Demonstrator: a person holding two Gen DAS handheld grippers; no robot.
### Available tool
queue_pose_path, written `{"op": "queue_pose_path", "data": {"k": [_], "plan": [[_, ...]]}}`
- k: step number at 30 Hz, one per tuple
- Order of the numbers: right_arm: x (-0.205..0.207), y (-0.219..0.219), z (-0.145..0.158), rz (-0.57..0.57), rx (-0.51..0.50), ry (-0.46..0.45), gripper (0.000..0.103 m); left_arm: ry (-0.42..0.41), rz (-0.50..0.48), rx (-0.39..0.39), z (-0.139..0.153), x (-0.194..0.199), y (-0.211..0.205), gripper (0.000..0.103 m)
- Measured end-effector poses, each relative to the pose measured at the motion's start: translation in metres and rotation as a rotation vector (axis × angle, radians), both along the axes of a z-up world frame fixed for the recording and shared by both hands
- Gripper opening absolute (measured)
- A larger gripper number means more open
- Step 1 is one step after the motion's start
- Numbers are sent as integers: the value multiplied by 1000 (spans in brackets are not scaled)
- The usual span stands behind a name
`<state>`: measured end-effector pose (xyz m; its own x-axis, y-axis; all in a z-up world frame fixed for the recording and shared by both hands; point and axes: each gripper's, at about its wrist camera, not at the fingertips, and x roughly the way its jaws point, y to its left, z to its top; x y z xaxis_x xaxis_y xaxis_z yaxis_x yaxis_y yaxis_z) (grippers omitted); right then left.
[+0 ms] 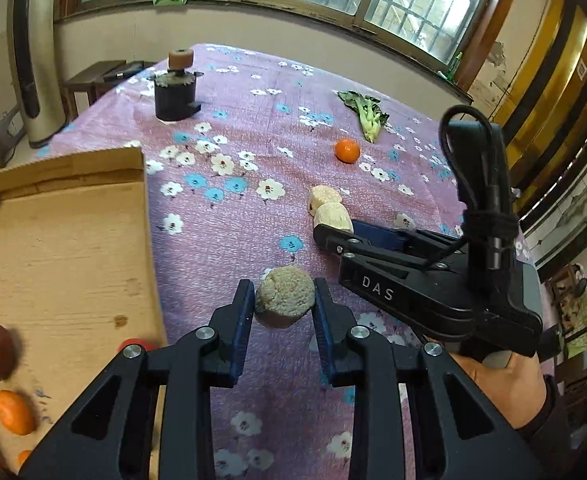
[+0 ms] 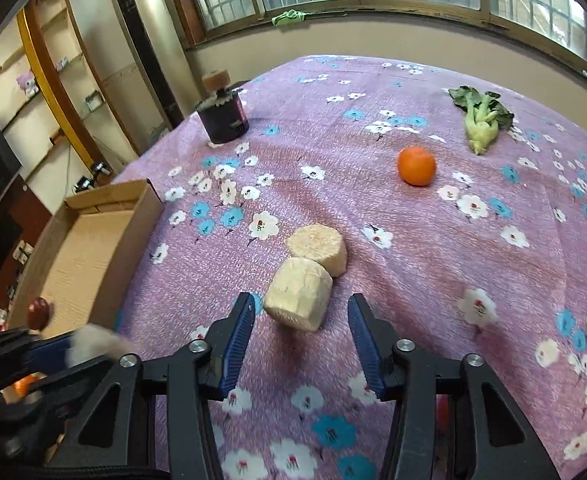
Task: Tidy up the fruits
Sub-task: 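Grasp a beige slice with the left gripper while the right gripper grasps another, then carry both held beige slices over the tray and lower them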
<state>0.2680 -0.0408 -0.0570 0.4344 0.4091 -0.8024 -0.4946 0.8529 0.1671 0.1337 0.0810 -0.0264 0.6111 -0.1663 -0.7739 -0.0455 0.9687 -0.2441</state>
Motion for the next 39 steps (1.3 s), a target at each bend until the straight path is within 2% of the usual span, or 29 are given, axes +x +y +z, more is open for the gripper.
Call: {"op": "queue_pose_path", "data": {"k": [3, 12, 21, 39], "plan": [[-6, 2, 4, -5, -24, -30, 35, -2, 4, -2, 2, -1, 5, 26], [-43, -4, 39, 18, 34, -84, 35, -16, 27, 18, 7, -13, 18, 26], [-87, 10, 67, 80, 87, -116, 35, -38, 74, 50, 17, -35, 40, 27], [-131, 50, 76, 164, 110, -121, 35, -43, 146, 69, 19, -67, 82, 27]]}}
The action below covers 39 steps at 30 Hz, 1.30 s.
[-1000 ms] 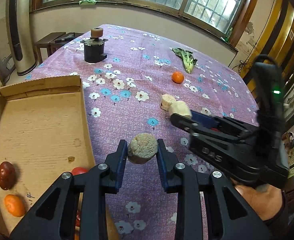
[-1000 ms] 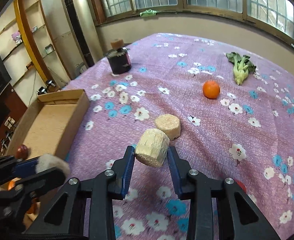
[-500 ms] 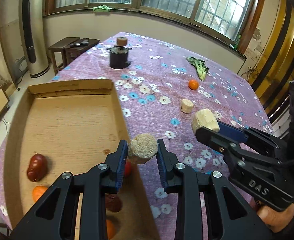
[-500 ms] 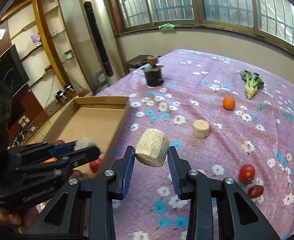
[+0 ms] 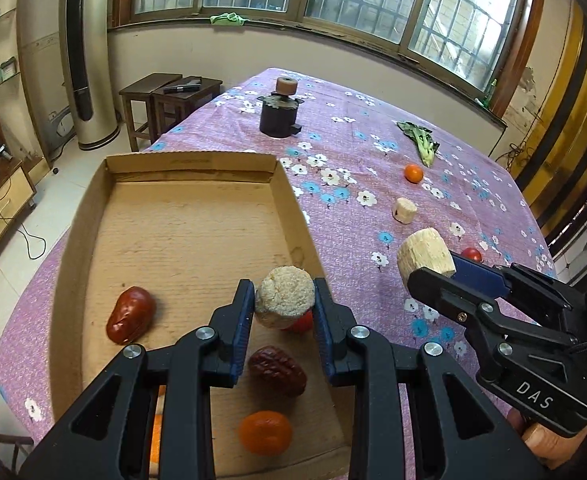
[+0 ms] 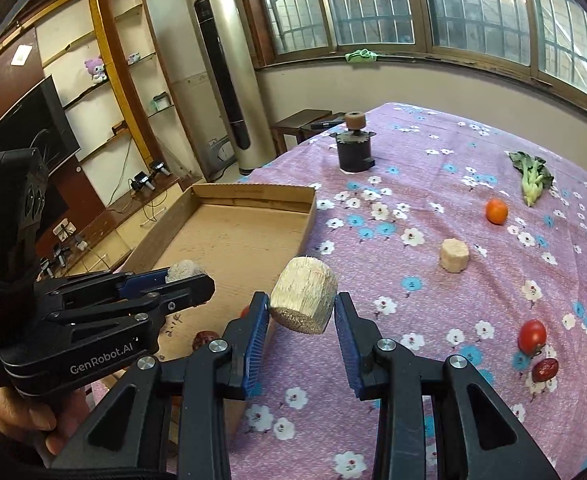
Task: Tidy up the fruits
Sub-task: 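Carry both held beige slices over the tray and lower them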
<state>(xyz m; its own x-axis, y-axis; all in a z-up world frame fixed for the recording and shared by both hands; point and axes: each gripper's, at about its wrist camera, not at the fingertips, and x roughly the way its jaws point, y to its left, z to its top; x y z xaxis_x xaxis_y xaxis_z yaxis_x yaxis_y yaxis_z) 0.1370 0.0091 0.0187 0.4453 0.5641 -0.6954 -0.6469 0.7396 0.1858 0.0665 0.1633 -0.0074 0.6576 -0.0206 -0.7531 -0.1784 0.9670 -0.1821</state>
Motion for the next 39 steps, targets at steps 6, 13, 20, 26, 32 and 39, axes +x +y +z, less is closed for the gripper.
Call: {"op": "queue_pose_path", "data": {"k": [6, 13, 20, 26, 32, 39], "plan": [[-9, 8, 2, 16, -1, -4, 35, -3, 10, 1, 2, -7, 8, 27], [-16, 15, 4, 35, -5, -8, 35, -9, 26, 9, 5, -13, 16, 27], [-21, 24, 5, 57, -9, -8, 35, -4, 42, 20, 4, -16, 25, 27], [-21, 35, 2, 78, -12, -2, 35, 7, 55, 29, 1, -16, 35, 27], [-16, 48, -6, 94, -9, 25, 34, 26, 74, 31, -4, -9, 51, 27], [-6, 70, -18, 112, -30, 42, 34, 52, 106, 43, -10, 5, 76, 27]]}}
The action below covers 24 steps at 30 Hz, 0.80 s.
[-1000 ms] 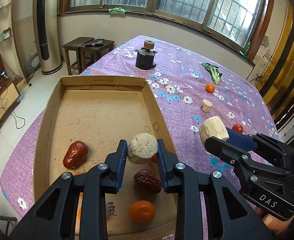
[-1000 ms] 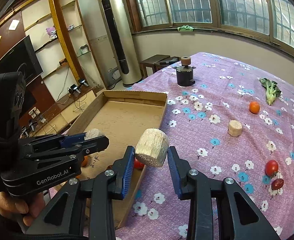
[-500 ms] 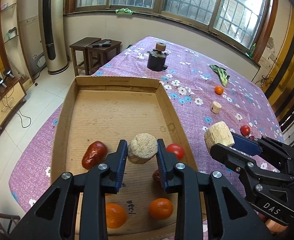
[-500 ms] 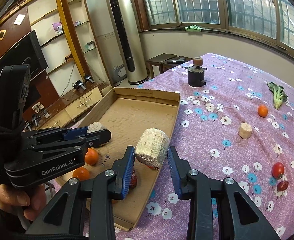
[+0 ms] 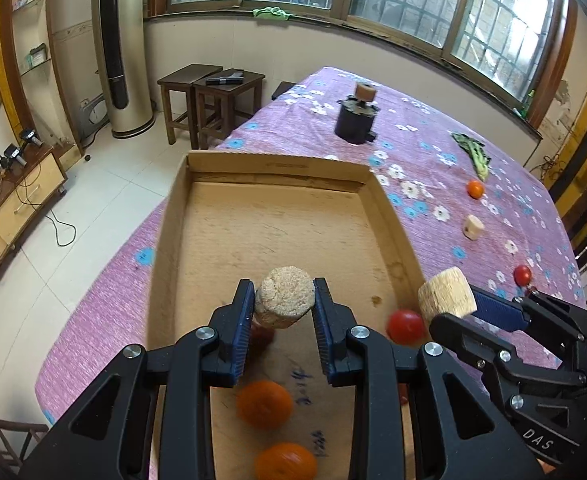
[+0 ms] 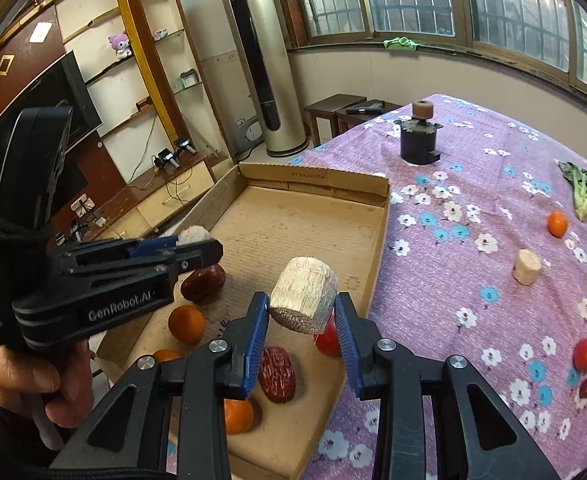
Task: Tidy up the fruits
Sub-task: 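Carry both held beige slices over the tray and lower them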
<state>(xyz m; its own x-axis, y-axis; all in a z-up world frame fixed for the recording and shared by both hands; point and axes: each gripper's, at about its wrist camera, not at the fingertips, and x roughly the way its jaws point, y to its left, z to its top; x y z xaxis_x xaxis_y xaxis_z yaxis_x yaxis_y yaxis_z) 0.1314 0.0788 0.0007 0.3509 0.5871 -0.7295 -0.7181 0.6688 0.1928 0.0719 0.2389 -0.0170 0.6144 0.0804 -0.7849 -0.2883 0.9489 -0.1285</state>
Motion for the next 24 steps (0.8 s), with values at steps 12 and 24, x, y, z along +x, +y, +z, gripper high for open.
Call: {"op": "queue_pose_path", "data": {"k": [12, 24], "plan": [[20, 29, -19, 20, -32, 28, 34, 49, 31, 0, -13, 24, 24, 27], [33, 54, -37, 53, -95, 47, 34, 125, 27, -1, -31, 44, 25, 27]]}}
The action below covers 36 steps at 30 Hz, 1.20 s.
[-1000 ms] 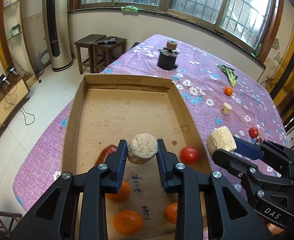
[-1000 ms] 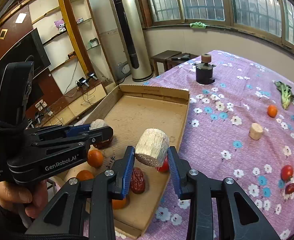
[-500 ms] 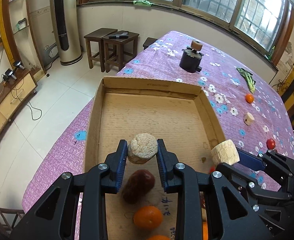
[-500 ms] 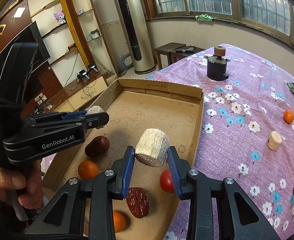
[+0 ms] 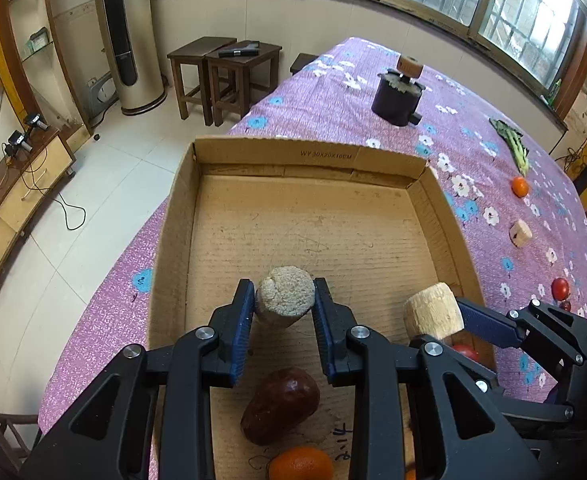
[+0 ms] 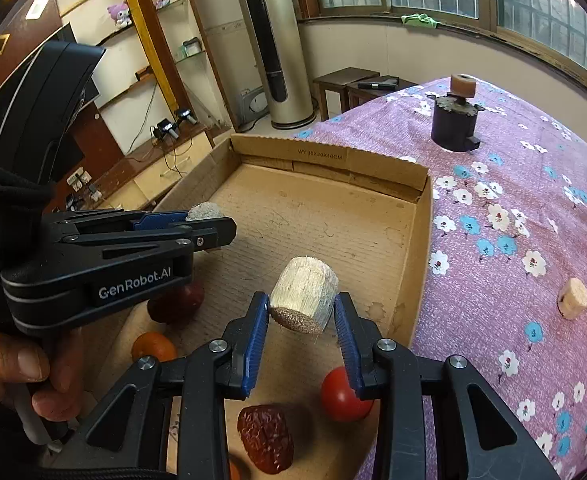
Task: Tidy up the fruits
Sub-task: 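Carry both held beige slices over the tray and lower them, then open both grippers to release the beige slices into the tray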
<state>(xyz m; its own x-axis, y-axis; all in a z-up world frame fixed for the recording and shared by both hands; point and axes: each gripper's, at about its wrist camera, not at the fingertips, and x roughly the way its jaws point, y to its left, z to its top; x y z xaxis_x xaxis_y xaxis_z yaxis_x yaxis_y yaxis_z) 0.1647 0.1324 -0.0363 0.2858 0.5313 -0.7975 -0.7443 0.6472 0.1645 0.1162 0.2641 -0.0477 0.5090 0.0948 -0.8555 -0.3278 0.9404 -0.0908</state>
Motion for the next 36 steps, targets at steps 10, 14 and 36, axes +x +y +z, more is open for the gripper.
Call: {"op": "queue_pose_path", "data": {"k": [10, 14, 36], "plan": [[6, 8, -13, 10, -51, 10, 35, 34, -5, 9, -8, 6, -1, 27], [4, 9, -12, 12, -58, 1, 36, 65, -5, 28, -12, 10, -3, 27], [-22, -55, 36, -60, 44, -47, 49, -44, -22, 43, 30, -23, -34, 42]]}}
